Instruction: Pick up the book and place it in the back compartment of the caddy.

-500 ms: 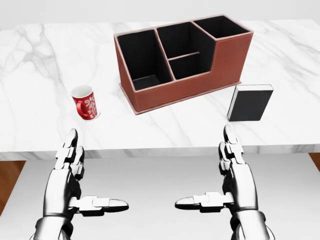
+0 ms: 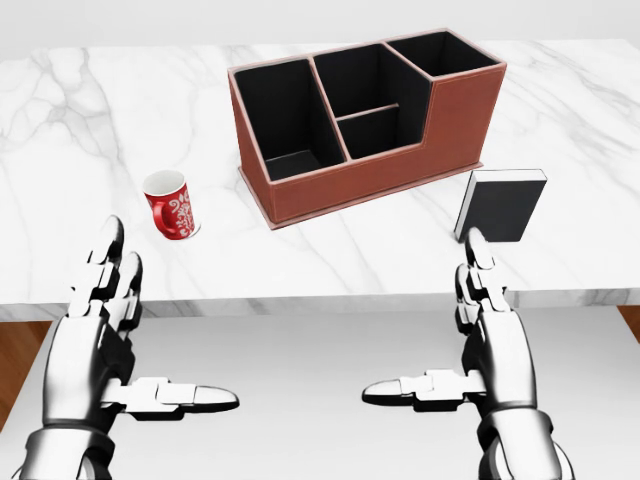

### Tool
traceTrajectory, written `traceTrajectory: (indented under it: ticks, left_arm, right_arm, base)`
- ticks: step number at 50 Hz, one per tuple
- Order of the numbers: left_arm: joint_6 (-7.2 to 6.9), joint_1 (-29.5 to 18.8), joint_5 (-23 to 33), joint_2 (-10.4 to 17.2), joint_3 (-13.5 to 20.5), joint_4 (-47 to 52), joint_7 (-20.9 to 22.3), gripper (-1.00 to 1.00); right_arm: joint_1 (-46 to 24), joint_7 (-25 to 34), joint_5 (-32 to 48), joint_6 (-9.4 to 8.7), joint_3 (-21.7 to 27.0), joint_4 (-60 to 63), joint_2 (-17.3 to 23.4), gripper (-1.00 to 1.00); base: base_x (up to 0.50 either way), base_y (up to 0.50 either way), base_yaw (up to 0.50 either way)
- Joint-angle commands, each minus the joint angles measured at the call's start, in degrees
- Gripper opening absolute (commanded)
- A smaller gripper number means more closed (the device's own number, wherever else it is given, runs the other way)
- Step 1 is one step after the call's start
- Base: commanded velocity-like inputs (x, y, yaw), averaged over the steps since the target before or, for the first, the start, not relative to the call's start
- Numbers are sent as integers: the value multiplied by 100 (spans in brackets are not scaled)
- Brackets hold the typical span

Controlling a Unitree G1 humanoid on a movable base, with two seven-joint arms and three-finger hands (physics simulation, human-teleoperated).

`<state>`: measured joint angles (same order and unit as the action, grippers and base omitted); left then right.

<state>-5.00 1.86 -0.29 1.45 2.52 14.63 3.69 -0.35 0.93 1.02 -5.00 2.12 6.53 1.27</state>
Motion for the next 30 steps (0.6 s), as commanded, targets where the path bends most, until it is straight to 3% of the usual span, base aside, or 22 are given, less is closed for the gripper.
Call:
traceTrajectory:
  ticks: [1, 15, 30]
  left_arm:
    - [0, 58, 12, 36, 139, 902, 115, 100]
    - [0, -54, -29, 101, 394, 1149, 181, 100]
    - [0, -51, 0, 106, 416, 1172, 208, 100]
  right_arm:
    - [41, 105, -65, 0, 128, 741, 37, 100]
    - [187, 503, -265, 0, 229, 1434, 103, 100]
    - [211, 570, -127, 0, 276, 1574, 90, 100]
  base:
    - [0, 0, 0]
    - [0, 0, 0]
    - [50, 0, 0]
